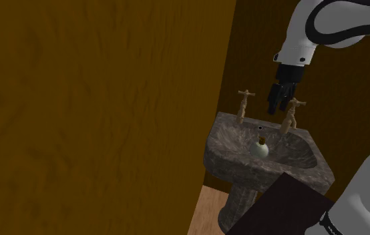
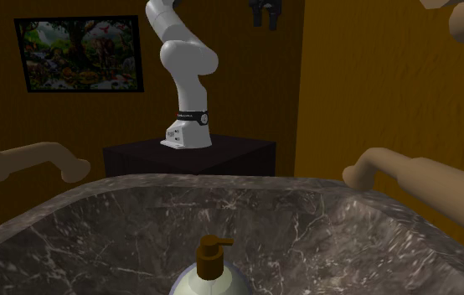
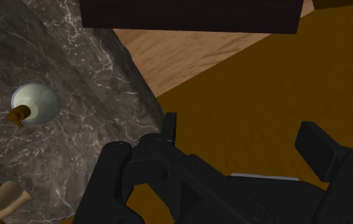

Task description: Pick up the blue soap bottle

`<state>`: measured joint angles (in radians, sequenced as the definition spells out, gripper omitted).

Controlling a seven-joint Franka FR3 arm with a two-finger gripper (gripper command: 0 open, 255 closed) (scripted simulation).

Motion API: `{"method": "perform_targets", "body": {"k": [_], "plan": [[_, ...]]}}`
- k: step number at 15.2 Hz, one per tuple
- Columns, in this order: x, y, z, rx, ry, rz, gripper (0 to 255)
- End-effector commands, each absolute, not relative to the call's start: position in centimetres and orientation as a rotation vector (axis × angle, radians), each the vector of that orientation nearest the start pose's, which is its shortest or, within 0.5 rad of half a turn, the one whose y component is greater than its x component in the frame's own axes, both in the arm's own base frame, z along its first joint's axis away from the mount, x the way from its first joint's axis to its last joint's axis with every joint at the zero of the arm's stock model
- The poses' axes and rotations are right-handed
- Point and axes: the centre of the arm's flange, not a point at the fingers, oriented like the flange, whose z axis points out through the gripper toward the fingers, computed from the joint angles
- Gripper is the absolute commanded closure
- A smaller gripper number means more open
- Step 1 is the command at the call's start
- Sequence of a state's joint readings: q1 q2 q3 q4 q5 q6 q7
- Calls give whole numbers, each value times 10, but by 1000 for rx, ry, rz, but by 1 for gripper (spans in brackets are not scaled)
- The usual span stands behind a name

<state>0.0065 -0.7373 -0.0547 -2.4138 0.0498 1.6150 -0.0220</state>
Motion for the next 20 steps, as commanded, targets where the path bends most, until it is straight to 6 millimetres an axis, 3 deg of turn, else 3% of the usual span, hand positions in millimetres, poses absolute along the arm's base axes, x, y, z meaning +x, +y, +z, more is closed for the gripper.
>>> {"method": "perform_targets", "body": {"k": [1,20], "plan": [[320,-14,552,-3052,22,92,0],[381,-197,395,-3069,7,83,0]]}}
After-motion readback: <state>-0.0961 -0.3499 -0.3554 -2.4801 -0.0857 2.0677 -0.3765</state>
